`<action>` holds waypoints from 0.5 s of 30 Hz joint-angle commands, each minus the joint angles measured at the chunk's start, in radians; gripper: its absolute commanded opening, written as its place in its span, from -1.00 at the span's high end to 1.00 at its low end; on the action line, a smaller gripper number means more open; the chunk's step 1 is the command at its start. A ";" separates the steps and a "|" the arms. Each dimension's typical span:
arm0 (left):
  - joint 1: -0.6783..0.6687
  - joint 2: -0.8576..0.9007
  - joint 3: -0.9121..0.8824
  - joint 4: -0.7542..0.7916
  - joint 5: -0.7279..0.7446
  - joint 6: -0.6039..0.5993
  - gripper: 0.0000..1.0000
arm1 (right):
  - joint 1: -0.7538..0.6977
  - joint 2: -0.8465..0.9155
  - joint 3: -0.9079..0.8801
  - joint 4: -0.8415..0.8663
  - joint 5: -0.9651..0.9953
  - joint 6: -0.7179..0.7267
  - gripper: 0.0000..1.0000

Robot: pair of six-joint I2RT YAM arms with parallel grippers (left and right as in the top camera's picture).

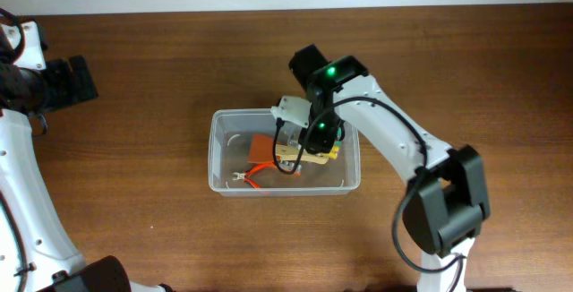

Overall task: Pack container
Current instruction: 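Carry the blister pack into the container and release it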

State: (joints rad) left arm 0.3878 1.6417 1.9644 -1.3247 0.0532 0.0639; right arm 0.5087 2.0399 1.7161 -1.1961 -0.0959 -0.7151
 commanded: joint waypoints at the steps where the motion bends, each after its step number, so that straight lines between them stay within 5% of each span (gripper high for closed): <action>1: 0.003 -0.006 0.000 0.000 0.004 0.016 -0.99 | 0.006 0.032 -0.028 0.028 -0.006 -0.011 0.92; 5: 0.003 -0.006 0.000 -0.001 0.004 0.016 -0.98 | 0.006 0.066 -0.044 0.038 -0.010 -0.010 0.90; 7: 0.003 -0.006 0.000 -0.001 0.004 0.016 -0.98 | 0.006 0.074 -0.044 0.037 -0.010 -0.010 0.52; 11: 0.003 -0.006 0.000 -0.002 0.004 0.016 -0.99 | 0.006 0.075 -0.044 0.037 -0.010 -0.010 0.28; 15: 0.003 -0.006 0.000 -0.001 0.004 0.016 -0.99 | 0.006 0.075 -0.044 0.033 -0.010 -0.010 -0.26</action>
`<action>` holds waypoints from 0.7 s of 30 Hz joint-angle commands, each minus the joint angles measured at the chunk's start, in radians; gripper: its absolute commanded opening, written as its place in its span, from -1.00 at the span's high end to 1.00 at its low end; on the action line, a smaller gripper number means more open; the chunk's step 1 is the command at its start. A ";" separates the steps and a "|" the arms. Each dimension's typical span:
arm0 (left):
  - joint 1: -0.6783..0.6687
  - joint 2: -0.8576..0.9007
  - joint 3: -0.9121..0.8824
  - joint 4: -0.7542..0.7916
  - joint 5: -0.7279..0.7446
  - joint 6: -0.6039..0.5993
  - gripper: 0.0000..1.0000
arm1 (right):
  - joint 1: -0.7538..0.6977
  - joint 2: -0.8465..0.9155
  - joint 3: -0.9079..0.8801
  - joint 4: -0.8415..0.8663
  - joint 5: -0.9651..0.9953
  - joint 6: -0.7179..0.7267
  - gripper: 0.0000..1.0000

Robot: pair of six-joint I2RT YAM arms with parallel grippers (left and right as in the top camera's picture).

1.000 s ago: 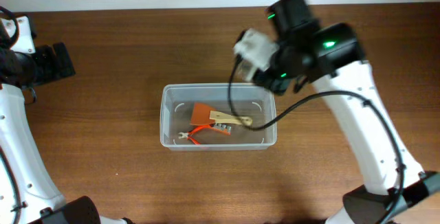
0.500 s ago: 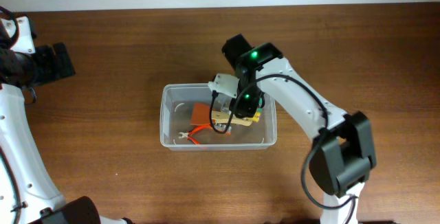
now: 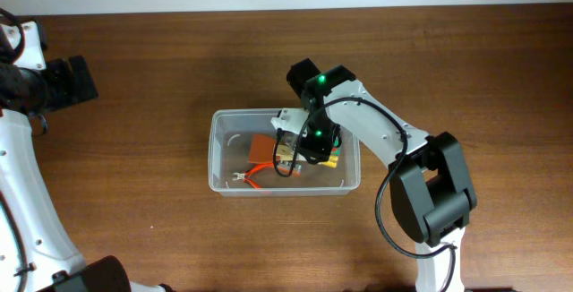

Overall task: Pack container
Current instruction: 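Carry the blister pack into the container and release it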

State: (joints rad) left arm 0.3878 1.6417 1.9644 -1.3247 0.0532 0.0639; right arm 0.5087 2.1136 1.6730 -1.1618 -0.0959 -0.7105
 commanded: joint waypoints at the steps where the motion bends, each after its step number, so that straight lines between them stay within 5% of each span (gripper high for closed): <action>1: 0.003 -0.006 0.000 -0.001 0.004 0.016 -0.98 | 0.006 0.000 -0.001 -0.004 -0.010 -0.014 -0.31; 8: 0.003 -0.006 0.000 0.000 0.004 0.020 -0.98 | 0.006 -0.049 0.002 -0.011 -0.009 -0.014 -0.97; 16: 0.003 -0.006 0.000 -0.001 0.008 0.021 -0.98 | 0.003 -0.217 0.074 -0.063 0.003 0.012 -0.97; 21: -0.036 -0.007 0.000 0.000 0.136 0.175 -0.98 | -0.064 -0.350 0.105 -0.053 0.006 0.027 -0.97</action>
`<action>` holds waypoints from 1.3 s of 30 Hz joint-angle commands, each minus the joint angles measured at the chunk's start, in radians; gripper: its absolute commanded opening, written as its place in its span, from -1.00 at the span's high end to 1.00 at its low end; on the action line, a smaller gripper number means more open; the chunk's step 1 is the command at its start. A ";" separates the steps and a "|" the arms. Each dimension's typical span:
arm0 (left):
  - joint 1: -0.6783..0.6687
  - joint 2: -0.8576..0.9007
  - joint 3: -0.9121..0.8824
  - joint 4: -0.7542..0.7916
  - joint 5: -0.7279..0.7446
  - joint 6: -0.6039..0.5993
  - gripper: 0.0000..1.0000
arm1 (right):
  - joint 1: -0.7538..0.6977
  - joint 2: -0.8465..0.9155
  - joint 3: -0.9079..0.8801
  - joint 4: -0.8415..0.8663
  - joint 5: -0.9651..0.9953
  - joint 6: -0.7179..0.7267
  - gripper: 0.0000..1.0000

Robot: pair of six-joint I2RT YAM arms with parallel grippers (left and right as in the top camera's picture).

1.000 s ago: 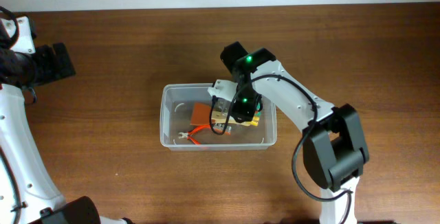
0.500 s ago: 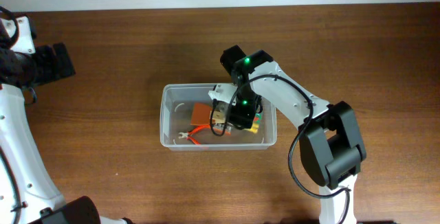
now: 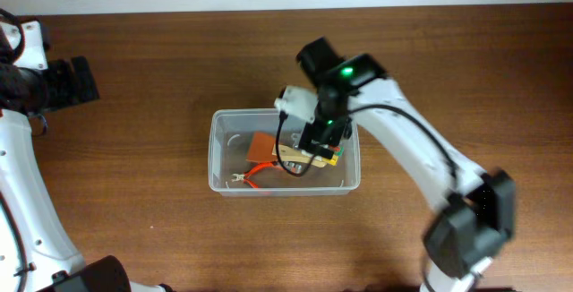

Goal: Pack container

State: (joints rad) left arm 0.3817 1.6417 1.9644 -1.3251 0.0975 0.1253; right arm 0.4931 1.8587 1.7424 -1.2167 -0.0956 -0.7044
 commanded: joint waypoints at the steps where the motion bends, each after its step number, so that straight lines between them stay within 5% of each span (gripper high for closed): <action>1: -0.050 -0.007 0.000 0.001 0.093 0.138 -0.98 | -0.078 -0.114 0.036 0.010 0.006 0.042 -0.97; 8: -0.201 0.018 0.000 0.071 0.061 0.168 -0.99 | -0.392 -0.158 0.037 0.182 -0.002 0.479 -0.97; 15: -0.255 0.075 0.000 0.163 0.092 0.150 -0.99 | -0.624 -0.149 0.036 0.241 0.002 0.512 -0.97; 21: -0.301 0.089 -0.034 0.089 -0.002 0.113 -0.99 | -0.784 -0.161 0.030 0.138 -0.006 0.532 -0.97; 29: -0.337 -0.121 -0.286 0.217 0.000 0.096 -0.98 | -0.833 -0.371 -0.151 0.154 -0.006 0.542 -0.97; 39: -0.354 -0.647 -0.853 0.543 -0.013 0.092 -0.98 | -0.727 -0.937 -0.623 0.251 0.002 0.529 -0.97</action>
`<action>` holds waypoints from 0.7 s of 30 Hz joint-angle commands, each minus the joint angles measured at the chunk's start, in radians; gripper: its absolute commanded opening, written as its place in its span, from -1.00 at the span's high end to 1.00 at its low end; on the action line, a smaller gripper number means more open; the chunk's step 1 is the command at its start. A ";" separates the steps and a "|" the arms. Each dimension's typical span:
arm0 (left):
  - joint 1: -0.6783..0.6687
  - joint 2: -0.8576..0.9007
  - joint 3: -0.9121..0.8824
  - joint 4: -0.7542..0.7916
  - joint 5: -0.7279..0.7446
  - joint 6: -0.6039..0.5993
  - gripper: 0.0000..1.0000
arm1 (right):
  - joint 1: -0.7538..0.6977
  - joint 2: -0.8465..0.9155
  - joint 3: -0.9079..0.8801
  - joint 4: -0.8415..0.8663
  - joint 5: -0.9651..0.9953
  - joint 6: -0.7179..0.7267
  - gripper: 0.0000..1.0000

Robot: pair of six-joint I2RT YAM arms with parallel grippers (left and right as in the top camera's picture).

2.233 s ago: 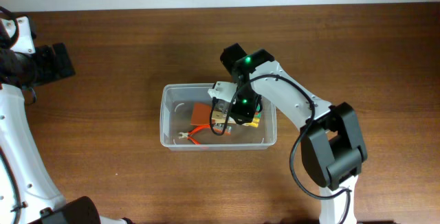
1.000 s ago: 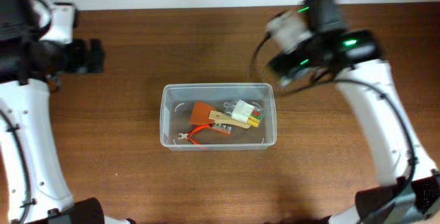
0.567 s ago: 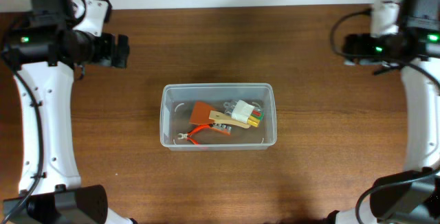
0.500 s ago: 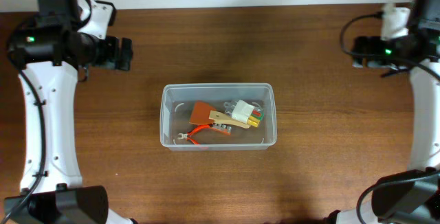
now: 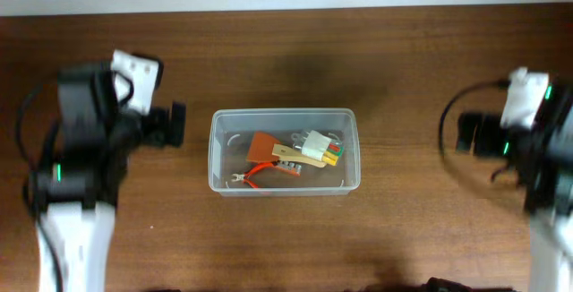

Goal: Pack container

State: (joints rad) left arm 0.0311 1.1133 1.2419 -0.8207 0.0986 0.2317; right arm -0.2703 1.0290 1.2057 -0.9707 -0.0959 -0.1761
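The clear plastic container (image 5: 217,149) stands in the middle of the wooden table. Inside lie an orange flat piece (image 5: 262,146), orange-handled pliers (image 5: 260,174), a wooden stick (image 5: 300,155) and a white block with yellow, green and red parts (image 5: 324,147). My left gripper (image 5: 175,124) hangs just left of the container, fingers pointing at its left wall, holding nothing that shows. Far to the right, my right gripper (image 5: 467,136) is blurred and well clear of the container. Neither gripper's fingers show clearly enough to judge their gap.
Bare brown tabletop (image 5: 286,238) surrounds the container. The table's far edge meets a white wall at the top of the view.
My right arm was over the container's right half and now sits far right of it. My left arm has come from the top left corner to just beside the container's left wall.
At the first two moments my right gripper was down inside the container over the wooden stick and coloured block. Then it stood higher over the same spot. Now it is away at the right, the items lie in the container, and the left arm has come close.
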 commanded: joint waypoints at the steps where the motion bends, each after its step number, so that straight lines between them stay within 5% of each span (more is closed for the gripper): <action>1: -0.004 -0.171 -0.180 0.063 -0.018 -0.014 -0.99 | 0.050 -0.161 -0.119 0.003 0.003 -0.002 -0.97; 11: -0.005 -0.668 -0.571 0.249 -0.018 -0.014 -0.99 | 0.102 -0.558 -0.358 -0.036 0.017 -0.002 -0.97; 21: -0.005 -0.740 -0.595 0.239 -0.017 -0.014 -0.98 | 0.102 -0.607 -0.417 -0.059 0.018 -0.002 -0.97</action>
State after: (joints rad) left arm 0.0299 0.3813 0.6559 -0.5777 0.0891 0.2241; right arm -0.1757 0.4305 0.7979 -1.0286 -0.0917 -0.1795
